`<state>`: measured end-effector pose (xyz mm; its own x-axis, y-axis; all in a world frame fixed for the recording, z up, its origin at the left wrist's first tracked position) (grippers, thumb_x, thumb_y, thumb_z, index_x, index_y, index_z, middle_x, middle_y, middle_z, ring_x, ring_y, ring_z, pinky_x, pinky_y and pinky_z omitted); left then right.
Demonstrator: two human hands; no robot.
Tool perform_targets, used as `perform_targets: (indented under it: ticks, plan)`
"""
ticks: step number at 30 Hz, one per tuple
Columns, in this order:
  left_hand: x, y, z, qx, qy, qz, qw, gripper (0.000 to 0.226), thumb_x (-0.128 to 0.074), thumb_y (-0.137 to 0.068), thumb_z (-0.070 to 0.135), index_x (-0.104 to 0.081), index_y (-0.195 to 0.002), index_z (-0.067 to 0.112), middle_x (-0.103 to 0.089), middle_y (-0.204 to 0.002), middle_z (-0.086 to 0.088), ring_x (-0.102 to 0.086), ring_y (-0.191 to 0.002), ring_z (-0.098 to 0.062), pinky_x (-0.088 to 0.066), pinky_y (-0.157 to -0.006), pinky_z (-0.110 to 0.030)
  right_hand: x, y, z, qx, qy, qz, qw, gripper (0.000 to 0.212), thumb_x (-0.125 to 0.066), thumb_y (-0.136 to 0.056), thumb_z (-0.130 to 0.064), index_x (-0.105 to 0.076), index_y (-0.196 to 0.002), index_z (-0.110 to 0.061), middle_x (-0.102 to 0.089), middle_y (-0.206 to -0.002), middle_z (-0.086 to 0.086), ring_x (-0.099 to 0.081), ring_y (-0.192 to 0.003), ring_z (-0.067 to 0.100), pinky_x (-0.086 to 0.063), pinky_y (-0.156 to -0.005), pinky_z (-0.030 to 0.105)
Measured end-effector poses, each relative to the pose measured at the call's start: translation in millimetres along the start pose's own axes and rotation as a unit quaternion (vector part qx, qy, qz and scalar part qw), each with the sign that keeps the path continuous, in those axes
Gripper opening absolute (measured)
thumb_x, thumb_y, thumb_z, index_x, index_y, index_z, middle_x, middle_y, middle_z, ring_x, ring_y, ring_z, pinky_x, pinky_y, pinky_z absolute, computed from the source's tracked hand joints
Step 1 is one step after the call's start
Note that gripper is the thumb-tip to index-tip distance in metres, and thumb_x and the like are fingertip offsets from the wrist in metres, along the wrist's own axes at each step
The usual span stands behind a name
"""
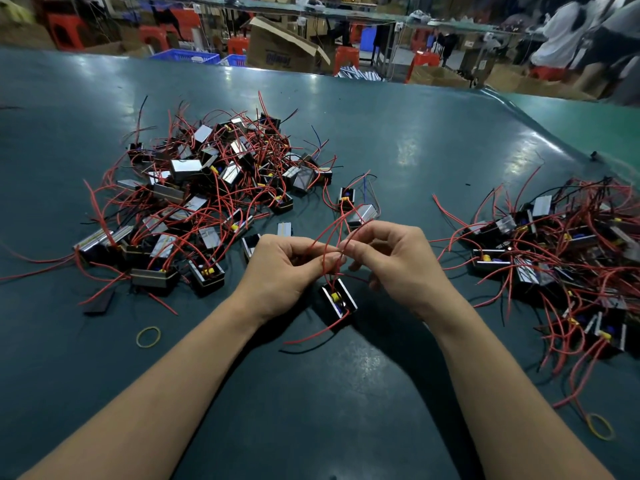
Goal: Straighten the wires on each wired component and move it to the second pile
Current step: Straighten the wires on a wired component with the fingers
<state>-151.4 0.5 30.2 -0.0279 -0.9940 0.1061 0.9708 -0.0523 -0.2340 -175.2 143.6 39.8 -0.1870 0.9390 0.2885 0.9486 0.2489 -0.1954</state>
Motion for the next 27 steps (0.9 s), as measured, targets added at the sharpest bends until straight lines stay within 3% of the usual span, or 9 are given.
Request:
perform_targets:
  ticks: [3, 8, 11, 13, 20, 27]
  plan:
    - [0, -1, 0, -0.002, -0.014, -0.005, 1.0, 0.015, -0.072, -0.081, 0.0, -0.076, -0.083, 0.015, -0.075, -0.074, 0.003, -0.07, -0.069, -0.006, -0.054, -0.068, -0.016, -7, 2, 1, -0.011, -0.002, -0.051, 0.999, 0.013, -0.065, -0.091, -0.011, -0.068, -0.092, -0.024, -0.068, -0.086, 0.004, -0.069, -0.07, 0.018, -0.047, -0.039, 0.025]
    - [-2, -1, -3, 0.0, -0.036, -0.012, 0.999, 0.011, -0.074, -0.081, 0.003, -0.076, -0.086, 0.013, -0.076, -0.076, 0.002, -0.07, -0.07, -0.008, -0.055, -0.068, -0.019, -3, 1, 6, -0.021, 0.048, -0.051, 0.997, 0.012, -0.068, -0.09, -0.016, -0.063, -0.079, -0.014, -0.066, -0.071, 0.014, -0.064, -0.061, 0.019, -0.049, -0.04, 0.028]
    - [-3, 0, 0, -0.007, -0.05, -0.024, 0.998, 0.011, -0.074, -0.082, 0.006, -0.076, -0.085, 0.016, -0.076, -0.077, 0.003, -0.07, -0.072, -0.008, -0.057, -0.072, -0.022, -7, 1, 13, -0.056, 0.032, -0.068, 0.996, 0.015, -0.064, -0.092, -0.015, -0.062, -0.079, -0.01, -0.062, -0.06, 0.002, -0.057, -0.051, 0.011, -0.045, -0.038, 0.023]
    - [-3, 0, 2, -0.011, -0.044, -0.023, 0.999, 0.013, -0.073, -0.082, 0.005, -0.076, -0.085, 0.017, -0.075, -0.076, 0.006, -0.069, -0.071, -0.006, -0.056, -0.071, -0.019, -5, 1, 13, -0.056, 0.012, -0.054, 0.997, 0.015, -0.064, -0.092, -0.013, -0.063, -0.077, -0.012, -0.064, -0.062, -0.002, -0.059, -0.055, 0.009, -0.047, -0.04, 0.024]
    - [9, -3, 3, -0.027, -0.022, 0.036, 0.999, 0.01, -0.073, -0.083, 0.008, -0.075, -0.082, 0.018, -0.073, -0.069, 0.008, -0.064, -0.065, -0.003, -0.053, -0.068, -0.015, 11, -2, 15, -0.066, -0.152, 0.066, 0.984, 0.011, -0.065, -0.09, -0.009, -0.065, -0.079, -0.007, -0.067, -0.061, 0.0, -0.065, -0.057, 0.009, -0.046, -0.042, 0.019]
    - [9, -3, 5, -0.026, 0.048, 0.056, 0.997, 0.008, -0.071, -0.08, 0.009, -0.074, -0.083, 0.016, -0.073, -0.067, 0.005, -0.066, -0.063, -0.004, -0.05, -0.065, -0.011, 3, -1, 12, -0.06, -0.291, 0.059, 0.953, 0.006, -0.069, -0.076, 0.003, -0.068, -0.08, -0.001, -0.072, -0.072, 0.009, -0.071, -0.067, 0.02, -0.057, -0.063, 0.022]
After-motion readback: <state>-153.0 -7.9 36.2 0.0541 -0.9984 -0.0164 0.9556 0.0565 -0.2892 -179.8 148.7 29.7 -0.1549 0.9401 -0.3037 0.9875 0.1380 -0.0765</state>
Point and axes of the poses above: each hand's wrist, its own y-axis away from the middle knuckle, its own x-axis out of the back of the hand, z = x × y, the point moved 9 cm from there along -y, towards the middle knuckle
